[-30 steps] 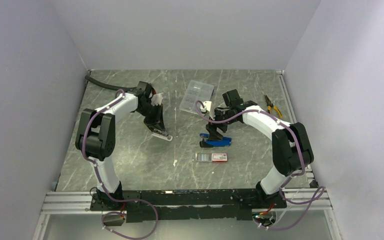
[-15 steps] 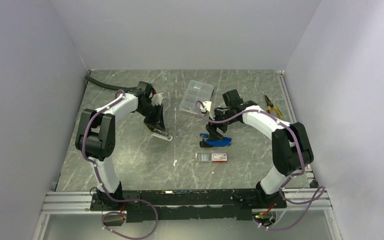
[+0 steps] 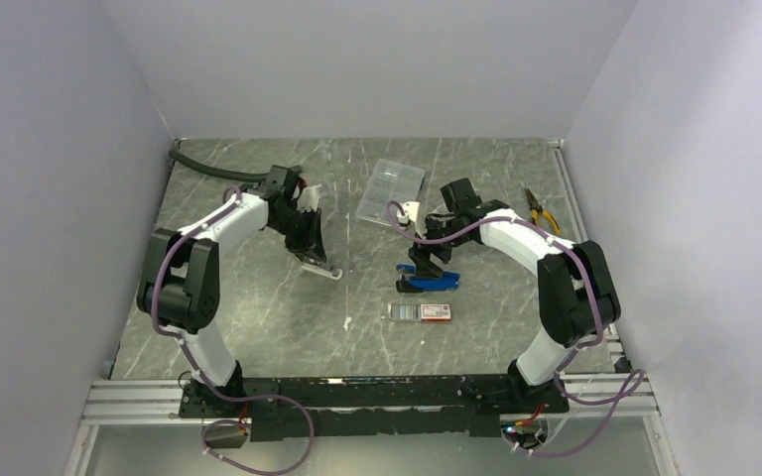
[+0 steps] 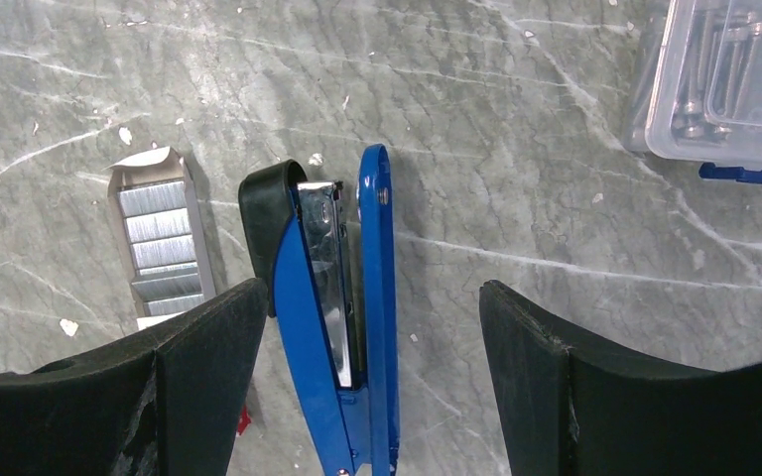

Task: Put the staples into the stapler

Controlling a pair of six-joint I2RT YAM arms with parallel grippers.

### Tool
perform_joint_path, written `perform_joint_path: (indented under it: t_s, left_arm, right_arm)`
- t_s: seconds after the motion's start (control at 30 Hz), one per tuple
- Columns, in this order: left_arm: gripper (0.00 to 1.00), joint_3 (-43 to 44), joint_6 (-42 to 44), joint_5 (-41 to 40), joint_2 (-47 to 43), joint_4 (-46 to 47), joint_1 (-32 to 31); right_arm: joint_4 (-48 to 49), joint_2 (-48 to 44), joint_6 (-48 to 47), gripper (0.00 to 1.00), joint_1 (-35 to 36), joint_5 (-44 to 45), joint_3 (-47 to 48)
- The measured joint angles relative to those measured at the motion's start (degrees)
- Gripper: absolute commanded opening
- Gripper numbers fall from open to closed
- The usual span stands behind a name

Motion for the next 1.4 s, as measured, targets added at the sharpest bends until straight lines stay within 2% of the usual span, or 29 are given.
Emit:
perform_joint_path:
  t_s: [0.33,0.77,1.4]
  left_arm:
    - [0.03,-1.0,-0.5,-0.4,-0.8,1.6,0.0]
    - [0.03,-6.5,-6.8,-2.0,-4.4,6.5,0.0]
    - [0.03,-6.6,-8.5,-1.2,-4.4,9.3,0.0]
  right_arm:
    - [0.0,0.2,0.0,0.82,0.0,1.0,0.0]
    - [0.0,0.5,0.0,0.82,0.0,1.2,0.0]
    - [0.0,0.8,-0.2,0.82,0.0,1.4,0.0]
